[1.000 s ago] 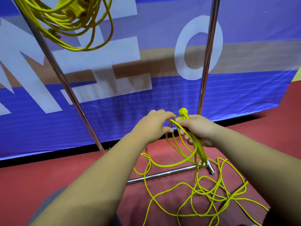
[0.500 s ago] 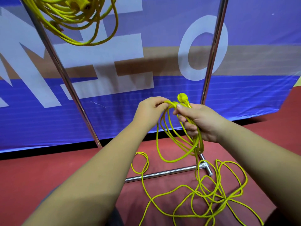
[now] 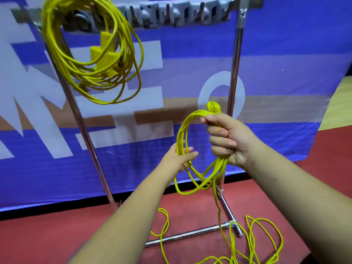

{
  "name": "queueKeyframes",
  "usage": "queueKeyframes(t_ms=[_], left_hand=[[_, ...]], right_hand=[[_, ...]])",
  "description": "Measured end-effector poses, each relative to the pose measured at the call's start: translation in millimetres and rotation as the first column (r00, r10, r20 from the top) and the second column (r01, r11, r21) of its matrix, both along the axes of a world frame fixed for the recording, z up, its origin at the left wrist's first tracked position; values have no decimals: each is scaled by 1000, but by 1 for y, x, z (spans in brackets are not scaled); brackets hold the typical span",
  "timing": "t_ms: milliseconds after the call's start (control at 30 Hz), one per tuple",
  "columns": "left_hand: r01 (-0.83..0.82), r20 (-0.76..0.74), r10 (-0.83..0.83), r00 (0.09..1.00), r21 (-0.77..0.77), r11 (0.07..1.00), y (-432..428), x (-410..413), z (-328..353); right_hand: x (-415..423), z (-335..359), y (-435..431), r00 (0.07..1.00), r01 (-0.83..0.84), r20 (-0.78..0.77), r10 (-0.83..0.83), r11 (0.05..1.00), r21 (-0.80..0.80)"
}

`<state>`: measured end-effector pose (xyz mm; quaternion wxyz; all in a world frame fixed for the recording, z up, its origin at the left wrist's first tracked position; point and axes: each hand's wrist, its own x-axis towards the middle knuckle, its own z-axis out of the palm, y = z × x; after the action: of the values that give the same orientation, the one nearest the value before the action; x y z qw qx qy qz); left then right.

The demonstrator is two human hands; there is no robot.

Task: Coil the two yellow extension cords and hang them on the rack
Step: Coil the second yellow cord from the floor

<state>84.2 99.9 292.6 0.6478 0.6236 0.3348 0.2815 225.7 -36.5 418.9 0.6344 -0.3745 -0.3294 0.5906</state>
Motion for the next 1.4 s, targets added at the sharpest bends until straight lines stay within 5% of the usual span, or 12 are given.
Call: queueKeyframes(t_ms=[133, 333, 567, 667, 900, 1100, 1400], left_hand=[[-93, 64, 96, 993, -42, 995, -1, 13, 44], [-416, 131, 397, 908, 186, 890, 24, -4, 143], [-386, 26, 401, 916, 334, 860, 23, -34, 214], [-243, -134, 306, 942, 353, 903, 21, -37, 191], [-7, -149, 60, 987, 332, 943, 3, -47, 81], [0, -97, 23, 995, 238, 971, -11, -44, 34], [7, -365, 74, 928, 215, 977, 6, -25, -7]], right_hand=[[-8, 42, -4, 999, -36, -2, 37, 996, 83], [-12, 104, -7, 999, -46, -9, 49, 977, 208], [-31, 146, -17, 988, 11, 149, -46, 974, 228], [-35, 129, -18, 975, 15, 218, -54, 984, 179], [-31, 48, -25, 971, 16, 237, -9, 1000, -25], [-25, -17, -34, 979, -34, 195, 61, 990, -140], [-3, -71, -21, 983, -52, 155, 98, 960, -275]])
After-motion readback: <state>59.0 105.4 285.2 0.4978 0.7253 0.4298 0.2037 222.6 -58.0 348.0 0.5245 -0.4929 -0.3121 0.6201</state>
